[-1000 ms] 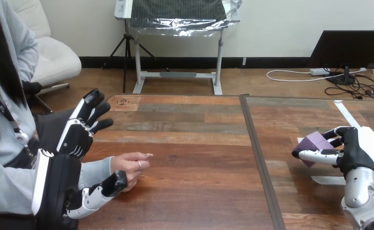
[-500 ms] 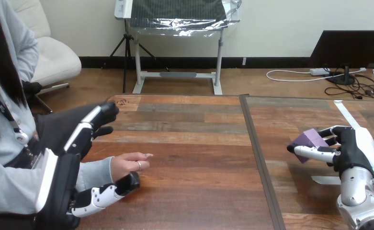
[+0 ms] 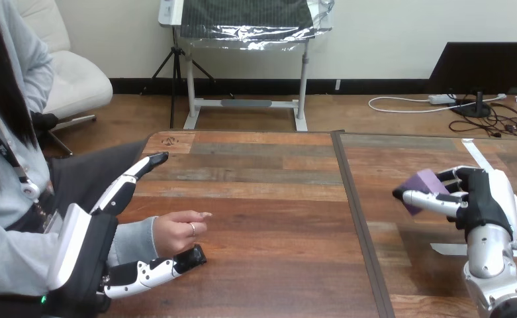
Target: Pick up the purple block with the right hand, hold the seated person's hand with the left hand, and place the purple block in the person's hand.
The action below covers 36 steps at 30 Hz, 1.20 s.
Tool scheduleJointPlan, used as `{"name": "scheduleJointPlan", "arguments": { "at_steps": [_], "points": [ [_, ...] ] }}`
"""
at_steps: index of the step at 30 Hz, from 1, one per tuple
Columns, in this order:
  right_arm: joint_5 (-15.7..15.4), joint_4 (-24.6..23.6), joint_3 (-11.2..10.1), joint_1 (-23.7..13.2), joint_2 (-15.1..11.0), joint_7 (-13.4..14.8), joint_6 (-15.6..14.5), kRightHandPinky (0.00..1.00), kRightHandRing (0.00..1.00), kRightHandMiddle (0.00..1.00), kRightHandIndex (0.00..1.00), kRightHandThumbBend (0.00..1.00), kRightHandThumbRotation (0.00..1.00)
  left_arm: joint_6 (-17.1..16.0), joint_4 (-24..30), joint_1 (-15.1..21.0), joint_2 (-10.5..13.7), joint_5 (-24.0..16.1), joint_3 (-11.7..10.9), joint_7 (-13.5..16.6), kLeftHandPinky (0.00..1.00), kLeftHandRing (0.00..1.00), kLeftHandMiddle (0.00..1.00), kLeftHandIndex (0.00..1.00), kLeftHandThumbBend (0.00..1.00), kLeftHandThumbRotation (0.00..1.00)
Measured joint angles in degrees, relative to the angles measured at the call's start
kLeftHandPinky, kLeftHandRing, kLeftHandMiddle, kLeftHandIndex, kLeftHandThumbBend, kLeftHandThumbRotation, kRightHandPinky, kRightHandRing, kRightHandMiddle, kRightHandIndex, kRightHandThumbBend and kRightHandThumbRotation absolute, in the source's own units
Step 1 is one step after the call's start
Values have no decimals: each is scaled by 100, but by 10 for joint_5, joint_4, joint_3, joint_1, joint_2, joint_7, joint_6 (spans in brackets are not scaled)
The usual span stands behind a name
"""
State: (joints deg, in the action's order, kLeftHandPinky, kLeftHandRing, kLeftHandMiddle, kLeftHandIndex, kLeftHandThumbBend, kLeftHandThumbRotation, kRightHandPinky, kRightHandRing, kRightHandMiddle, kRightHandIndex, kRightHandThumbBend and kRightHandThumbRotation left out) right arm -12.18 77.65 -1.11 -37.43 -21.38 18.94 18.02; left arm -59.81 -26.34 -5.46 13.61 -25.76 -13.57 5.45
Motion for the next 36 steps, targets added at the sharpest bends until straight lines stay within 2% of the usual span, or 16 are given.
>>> {"name": "scheduleJointPlan", "arguments": {
  "at_steps": [7, 15, 28, 36],
  "points": [
    [11, -2, -10, -6, 3, -14, 9, 3, 7, 12, 13, 29, 27, 27, 0, 9, 29, -63, 0, 47, 84, 88, 88, 87, 100, 54],
    [11, -5, -14, -19, 9, -17, 9, 3, 7, 12, 13, 29, 31, 62, -1, 27, 67, -103, 10, 82, 84, 89, 88, 88, 100, 48],
    [11, -15, -16, -34, 13, -17, 19, 2, 6, 11, 13, 28, 33, 142, -4, 63, 119, -106, 37, 72, 85, 90, 90, 90, 100, 42],
    [14, -23, -21, -36, 13, -22, 26, 2, 6, 11, 13, 28, 32, 172, -17, 85, 143, -106, 58, 69, 84, 90, 90, 90, 100, 36]
  ]
}}
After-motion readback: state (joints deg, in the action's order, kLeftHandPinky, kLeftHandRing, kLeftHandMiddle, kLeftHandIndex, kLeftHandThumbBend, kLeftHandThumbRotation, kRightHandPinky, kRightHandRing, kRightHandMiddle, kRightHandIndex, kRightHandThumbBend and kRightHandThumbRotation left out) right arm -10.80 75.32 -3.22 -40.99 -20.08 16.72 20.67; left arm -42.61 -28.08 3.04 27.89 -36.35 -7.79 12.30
